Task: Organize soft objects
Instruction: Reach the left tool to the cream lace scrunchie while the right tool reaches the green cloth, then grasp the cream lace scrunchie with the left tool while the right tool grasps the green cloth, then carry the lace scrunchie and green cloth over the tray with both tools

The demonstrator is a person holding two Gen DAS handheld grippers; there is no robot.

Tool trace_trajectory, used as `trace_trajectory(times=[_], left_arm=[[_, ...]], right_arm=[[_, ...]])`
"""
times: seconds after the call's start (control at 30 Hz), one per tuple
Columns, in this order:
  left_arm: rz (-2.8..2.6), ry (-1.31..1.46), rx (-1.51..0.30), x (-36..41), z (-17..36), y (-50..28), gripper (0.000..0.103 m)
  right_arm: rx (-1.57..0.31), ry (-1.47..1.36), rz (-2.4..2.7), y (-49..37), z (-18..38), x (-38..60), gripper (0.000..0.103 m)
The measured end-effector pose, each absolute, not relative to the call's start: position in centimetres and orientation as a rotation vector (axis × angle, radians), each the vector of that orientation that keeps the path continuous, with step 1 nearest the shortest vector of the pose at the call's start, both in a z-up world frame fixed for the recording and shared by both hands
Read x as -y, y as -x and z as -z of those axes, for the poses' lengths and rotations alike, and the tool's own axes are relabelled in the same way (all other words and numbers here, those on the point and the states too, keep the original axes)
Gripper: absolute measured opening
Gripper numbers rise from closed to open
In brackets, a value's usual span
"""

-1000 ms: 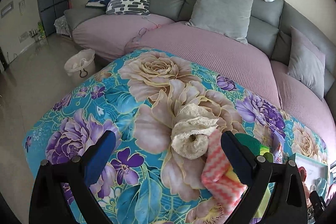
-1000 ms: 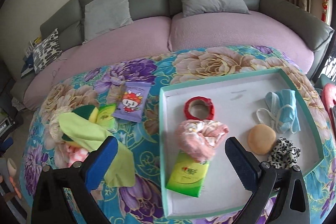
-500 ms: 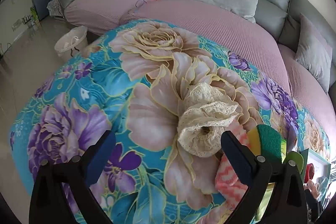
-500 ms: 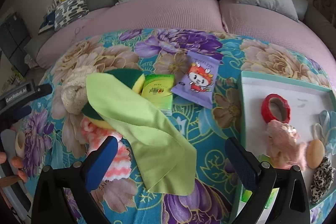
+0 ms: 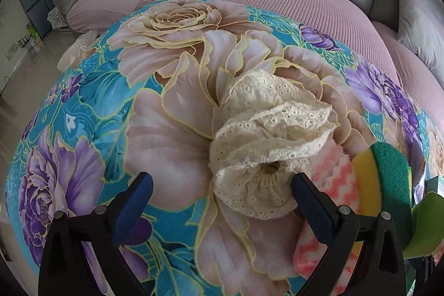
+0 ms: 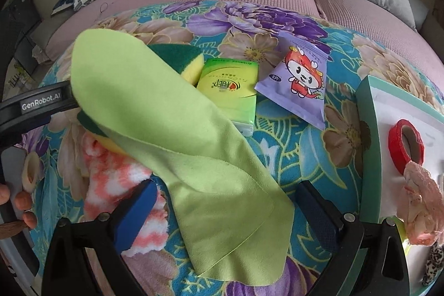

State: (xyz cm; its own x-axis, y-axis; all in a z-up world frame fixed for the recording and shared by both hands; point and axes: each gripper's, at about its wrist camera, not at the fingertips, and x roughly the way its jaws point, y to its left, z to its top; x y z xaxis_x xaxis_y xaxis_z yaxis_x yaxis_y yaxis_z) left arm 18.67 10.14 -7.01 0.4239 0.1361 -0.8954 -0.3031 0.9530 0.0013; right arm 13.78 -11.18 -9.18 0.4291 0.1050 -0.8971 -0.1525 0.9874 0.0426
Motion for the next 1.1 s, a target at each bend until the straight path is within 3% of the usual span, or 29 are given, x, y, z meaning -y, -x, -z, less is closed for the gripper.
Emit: trace_trajectory(times=[0.07,0.2,0.23,0.3,0.4,0.5,0.7,0.87,1.1], left_arm=[[-0.283,0.166,-1.103,-10.0,7.4,-18.9,0.092],[-0.267,0.182,-1.104,-10.2,7.7,-19.1,0.06],[-0.253,0.194,-1.104,-10.2,7.7,-19.1,0.048],[-0.228,0.205,-1.101,-9.9,7.7,-19.1,0.037],[-0.206,0.214,-1.089,-9.6,7.3,-19.0,0.023],[-0.207,0.235,-1.073,-9.7,6.8,-18.8,0.013],[-0.217,0.292,-1.042,-10.7,5.8,-18.2,0.005],[-0.222,0.29,-0.993,-10.9,4.2,-17.7,0.004],[-0.22,0.274,-0.906,-10.9,0.9,-16.9,0.004]], right_arm=[[-1.105,0.053,-0.148,-13.8,9.2,11.4,0.093],[-1.087,0.053,-0.147,-13.9,8.8,11.8,0.083],[-1.082,0.056,-0.15,-13.9,8.7,11.9,0.079],[-1.075,0.057,-0.163,-14.0,8.6,12.0,0.075],[-1.071,0.047,-0.164,-14.0,8.5,12.5,0.064],[-1.064,0.01,-0.145,-14.1,8.3,13.7,0.045],[-1.063,-0.059,-0.125,-14.2,7.9,15.6,0.03],[-1.038,-0.082,-0.114,-14.0,6.9,16.4,0.019],[-0.961,-0.082,-0.12,-13.4,4.5,16.8,0.014]])
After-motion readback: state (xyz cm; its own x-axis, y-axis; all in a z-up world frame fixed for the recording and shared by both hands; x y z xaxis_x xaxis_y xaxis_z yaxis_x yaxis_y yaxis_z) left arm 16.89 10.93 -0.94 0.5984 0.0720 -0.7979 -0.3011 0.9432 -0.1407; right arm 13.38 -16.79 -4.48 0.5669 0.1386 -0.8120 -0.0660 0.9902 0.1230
